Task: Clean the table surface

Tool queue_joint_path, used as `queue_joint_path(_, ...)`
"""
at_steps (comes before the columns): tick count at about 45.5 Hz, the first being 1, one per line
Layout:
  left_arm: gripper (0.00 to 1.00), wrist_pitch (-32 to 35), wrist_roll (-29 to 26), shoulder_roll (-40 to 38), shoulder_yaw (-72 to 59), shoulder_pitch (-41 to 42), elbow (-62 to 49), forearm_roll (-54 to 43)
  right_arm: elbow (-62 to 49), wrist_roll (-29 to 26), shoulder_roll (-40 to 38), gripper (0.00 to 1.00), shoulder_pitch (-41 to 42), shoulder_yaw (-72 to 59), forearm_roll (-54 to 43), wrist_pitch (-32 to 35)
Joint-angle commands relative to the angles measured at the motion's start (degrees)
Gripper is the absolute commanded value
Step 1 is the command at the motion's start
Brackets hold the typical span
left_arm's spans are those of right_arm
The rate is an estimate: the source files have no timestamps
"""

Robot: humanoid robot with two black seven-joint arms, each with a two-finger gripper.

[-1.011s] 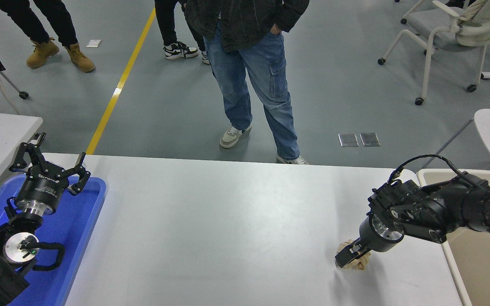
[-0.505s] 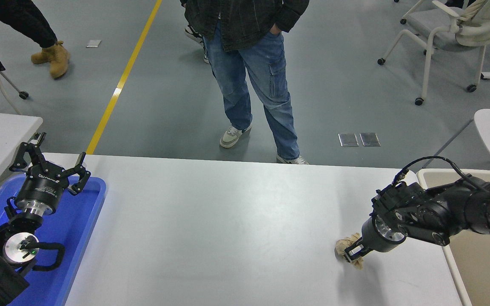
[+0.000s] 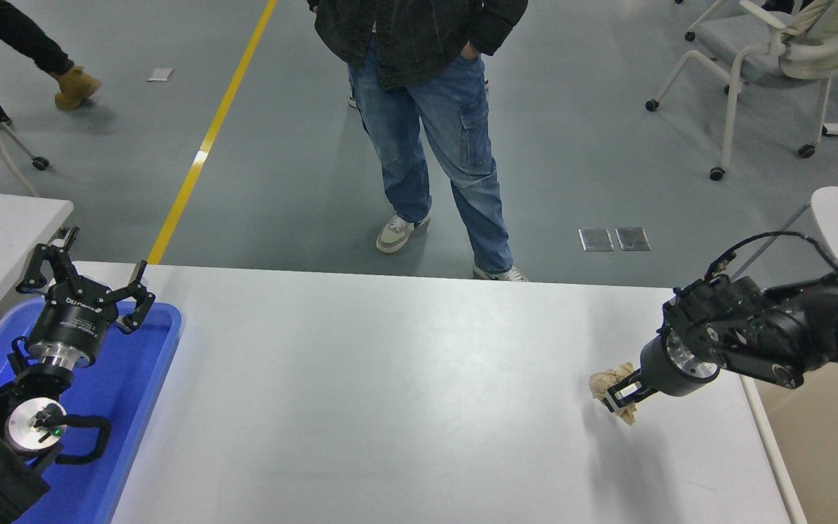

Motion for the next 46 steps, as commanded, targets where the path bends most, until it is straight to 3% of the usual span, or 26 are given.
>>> queue_joint_path(1,1.0,0.0,0.0,0.0,0.0,0.0,0.0,0.0,8.6,1.5,-8.4,0.0,8.0,1.3,0.2,0.8)
queue_joint_path(28,1.0,0.0,0.0,0.0,0.0,0.0,0.0,0.0,12.7,1.5,-17.5,0.0,20.5,6.0,0.2,12.5)
queue_joint_path(40,1.0,0.0,0.0,0.0,0.0,0.0,0.0,0.0,10.4,1.5,-18.4,0.0,19.5,9.0,0.8,12.8)
queue_joint_path(46,1.0,0.0,0.0,0.0,0.0,0.0,0.0,0.0,4.7,1.4,-19.1,0.0,12.8,13.8,5.9,12.7)
